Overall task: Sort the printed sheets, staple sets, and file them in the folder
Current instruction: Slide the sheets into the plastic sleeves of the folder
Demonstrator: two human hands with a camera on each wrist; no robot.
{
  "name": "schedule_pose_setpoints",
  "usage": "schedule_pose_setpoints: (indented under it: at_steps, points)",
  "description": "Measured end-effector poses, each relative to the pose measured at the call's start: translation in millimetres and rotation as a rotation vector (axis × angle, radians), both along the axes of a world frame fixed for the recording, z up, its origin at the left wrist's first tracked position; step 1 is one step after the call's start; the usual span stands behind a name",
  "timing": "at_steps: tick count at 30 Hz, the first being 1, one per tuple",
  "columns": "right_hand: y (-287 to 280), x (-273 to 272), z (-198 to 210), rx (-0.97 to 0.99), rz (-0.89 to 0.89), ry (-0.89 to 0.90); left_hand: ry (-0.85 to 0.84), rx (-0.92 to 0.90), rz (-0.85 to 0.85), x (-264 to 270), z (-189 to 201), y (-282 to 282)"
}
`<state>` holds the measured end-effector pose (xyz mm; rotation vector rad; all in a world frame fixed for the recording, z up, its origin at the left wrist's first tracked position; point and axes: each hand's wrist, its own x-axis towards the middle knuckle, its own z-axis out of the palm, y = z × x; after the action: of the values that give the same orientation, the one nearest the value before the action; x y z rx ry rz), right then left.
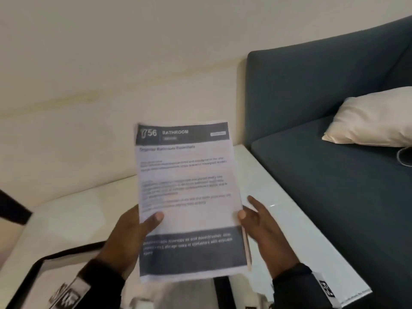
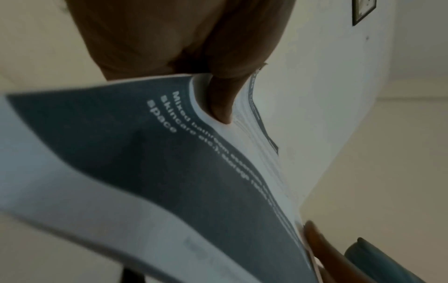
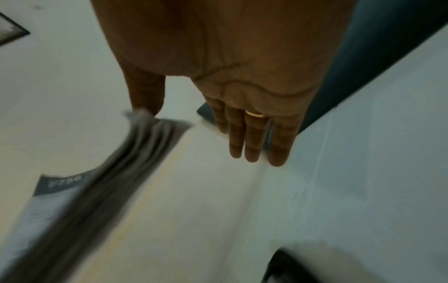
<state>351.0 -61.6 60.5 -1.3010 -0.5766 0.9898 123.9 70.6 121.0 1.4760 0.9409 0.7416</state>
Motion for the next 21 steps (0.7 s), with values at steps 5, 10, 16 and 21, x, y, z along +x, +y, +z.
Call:
schedule_pose_setpoints:
  at_steps: [5, 10, 16, 21]
  points:
    - [22, -69, 7, 0.128, 0.187, 0.048, 0.067, -0.035, 0.155, -75, -43, -35]
    - [29, -108, 4, 0.125, 0.108, -0.214, -0.028, -0.055, 0.238, -96, -62, -49]
    - [24, -131, 6, 0.275, 0.131, -0.216, -0.263, -0.092, 0.267, -107, -59, -36]
    - [24, -134, -11, 0.050, 0.157, -0.237, -0.216, -0.080, 0.212, -108, -79, -31]
